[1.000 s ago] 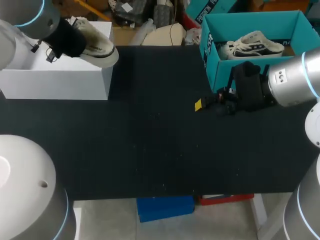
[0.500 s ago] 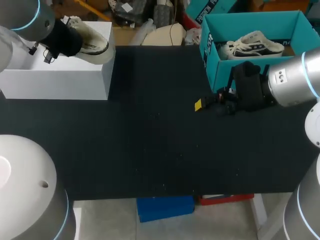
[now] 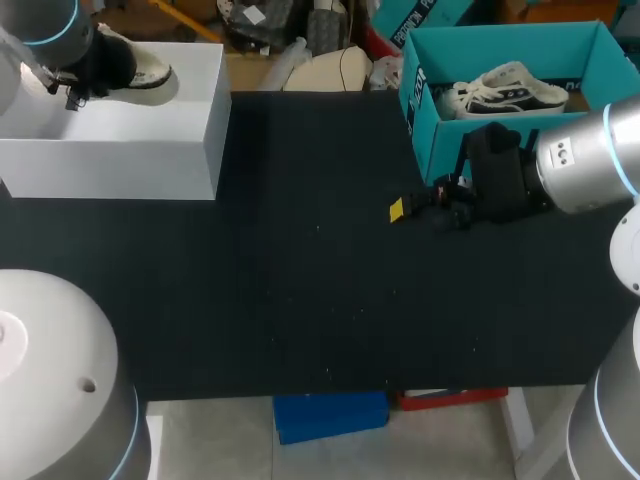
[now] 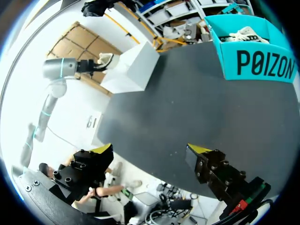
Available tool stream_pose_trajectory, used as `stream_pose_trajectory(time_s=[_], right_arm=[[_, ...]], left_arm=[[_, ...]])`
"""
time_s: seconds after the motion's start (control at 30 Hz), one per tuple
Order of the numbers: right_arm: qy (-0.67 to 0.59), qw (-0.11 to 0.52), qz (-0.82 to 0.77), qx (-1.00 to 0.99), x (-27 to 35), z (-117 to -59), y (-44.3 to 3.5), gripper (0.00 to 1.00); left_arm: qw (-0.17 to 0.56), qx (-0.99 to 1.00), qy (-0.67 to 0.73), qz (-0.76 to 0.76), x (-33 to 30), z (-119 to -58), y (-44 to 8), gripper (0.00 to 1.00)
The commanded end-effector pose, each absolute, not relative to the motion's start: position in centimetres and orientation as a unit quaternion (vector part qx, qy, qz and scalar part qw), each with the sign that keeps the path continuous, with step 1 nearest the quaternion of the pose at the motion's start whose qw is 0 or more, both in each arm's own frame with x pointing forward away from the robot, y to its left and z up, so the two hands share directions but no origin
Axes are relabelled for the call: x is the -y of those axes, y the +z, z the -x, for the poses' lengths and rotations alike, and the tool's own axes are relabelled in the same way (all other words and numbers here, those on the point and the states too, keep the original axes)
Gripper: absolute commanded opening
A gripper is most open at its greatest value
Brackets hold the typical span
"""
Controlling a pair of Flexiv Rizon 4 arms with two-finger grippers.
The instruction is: Take the shoe out of the shoebox, open the shoe tongue, remove and reinsert the insole, then place the shoe into the shoebox
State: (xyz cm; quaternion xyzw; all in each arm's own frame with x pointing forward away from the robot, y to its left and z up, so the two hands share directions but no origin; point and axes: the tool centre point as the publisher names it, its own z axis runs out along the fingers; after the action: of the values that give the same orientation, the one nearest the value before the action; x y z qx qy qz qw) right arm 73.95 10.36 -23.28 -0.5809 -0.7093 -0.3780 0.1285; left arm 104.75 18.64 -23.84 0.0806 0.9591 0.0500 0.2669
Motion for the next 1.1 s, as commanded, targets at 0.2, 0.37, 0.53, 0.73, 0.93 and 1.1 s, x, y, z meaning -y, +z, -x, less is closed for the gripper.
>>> stream_pose_trajectory(time_s=[0.2, 0.37, 0.53, 0.73, 0.93, 1.1], right_arm=[[-0.377, 0.128, 0.582, 0.710, -10.4, -74.0, -23.2, 1.00], [-0.377, 0.128, 0.582, 0.710, -10.4, -74.0, -23.2, 1.00], [-0.377, 0.128, 0.582, 0.710, -10.4, -74.0, -23.2, 1.00], [-0.377, 0.128, 0.582, 0.710, -10.4, -74.0, -23.2, 1.00], [-0.377, 0.128, 0.582, 0.710, -10.4, -74.0, -23.2, 1.00], [-0.377, 0.128, 0.582, 0.710, -10.4, -74.0, -23.2, 1.00]], left_arm=[[0.248, -0.963, 0.053, -0.092, -19.3, -106.1, -28.6, 0.00], [0.219, -0.970, 0.045, -0.092, -19.2, -106.0, -31.6, 0.00], [0.207, -0.973, 0.052, -0.091, -19.3, -106.2, -33.9, 0.00], [0.195, -0.975, 0.054, -0.092, -19.3, -106.2, -35.0, 0.00], [0.182, -0.977, 0.053, -0.095, -19.3, -106.0, -35.0, 0.42], [0.165, -0.980, 0.046, -0.100, -19.0, -105.7, -33.6, 0.46]])
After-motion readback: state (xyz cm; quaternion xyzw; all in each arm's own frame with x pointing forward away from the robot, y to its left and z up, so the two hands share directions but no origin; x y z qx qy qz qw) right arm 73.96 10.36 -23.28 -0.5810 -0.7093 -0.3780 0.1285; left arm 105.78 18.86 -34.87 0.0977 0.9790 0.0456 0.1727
